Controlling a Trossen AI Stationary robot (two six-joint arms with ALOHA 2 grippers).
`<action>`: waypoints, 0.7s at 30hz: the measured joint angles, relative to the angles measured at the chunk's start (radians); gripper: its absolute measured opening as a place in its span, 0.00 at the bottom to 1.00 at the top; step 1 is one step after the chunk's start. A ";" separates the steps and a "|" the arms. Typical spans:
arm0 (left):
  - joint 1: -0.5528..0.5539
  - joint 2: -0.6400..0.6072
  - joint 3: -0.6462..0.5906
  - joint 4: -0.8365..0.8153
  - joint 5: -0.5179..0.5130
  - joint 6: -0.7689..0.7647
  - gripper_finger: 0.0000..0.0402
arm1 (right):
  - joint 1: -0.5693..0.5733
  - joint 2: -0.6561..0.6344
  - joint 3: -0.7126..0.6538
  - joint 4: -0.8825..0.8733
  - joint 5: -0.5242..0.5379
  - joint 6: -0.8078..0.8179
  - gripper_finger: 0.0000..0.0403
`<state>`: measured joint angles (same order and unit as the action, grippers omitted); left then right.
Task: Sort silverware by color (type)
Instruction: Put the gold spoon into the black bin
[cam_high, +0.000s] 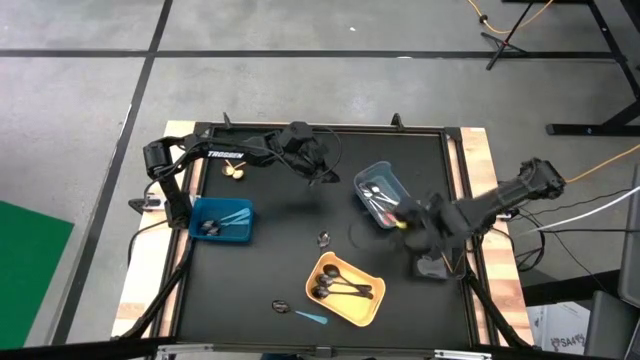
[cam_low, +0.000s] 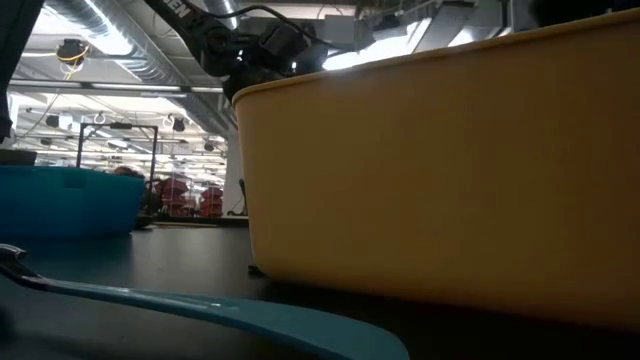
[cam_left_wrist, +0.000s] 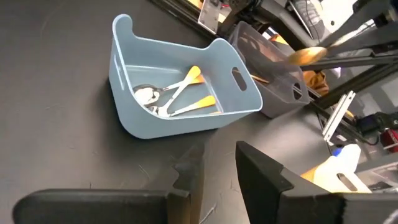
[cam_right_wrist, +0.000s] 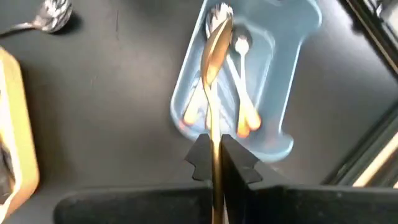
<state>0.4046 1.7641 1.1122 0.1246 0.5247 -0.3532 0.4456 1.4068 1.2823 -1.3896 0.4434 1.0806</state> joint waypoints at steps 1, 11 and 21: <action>0.000 0.000 0.000 0.000 0.000 0.001 0.21 | 0.035 0.004 0.000 -0.017 0.009 0.063 0.01; -0.011 0.000 0.000 0.000 0.000 0.000 0.21 | 0.289 0.070 -0.001 -0.183 0.024 0.507 0.01; -0.029 0.000 0.000 0.000 0.000 -0.002 0.21 | 0.420 0.097 -0.173 -0.176 -0.078 0.771 0.01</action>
<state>0.3751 1.7641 1.1118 0.1246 0.5247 -0.3548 0.8655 1.5036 1.1097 -1.5651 0.3654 1.8516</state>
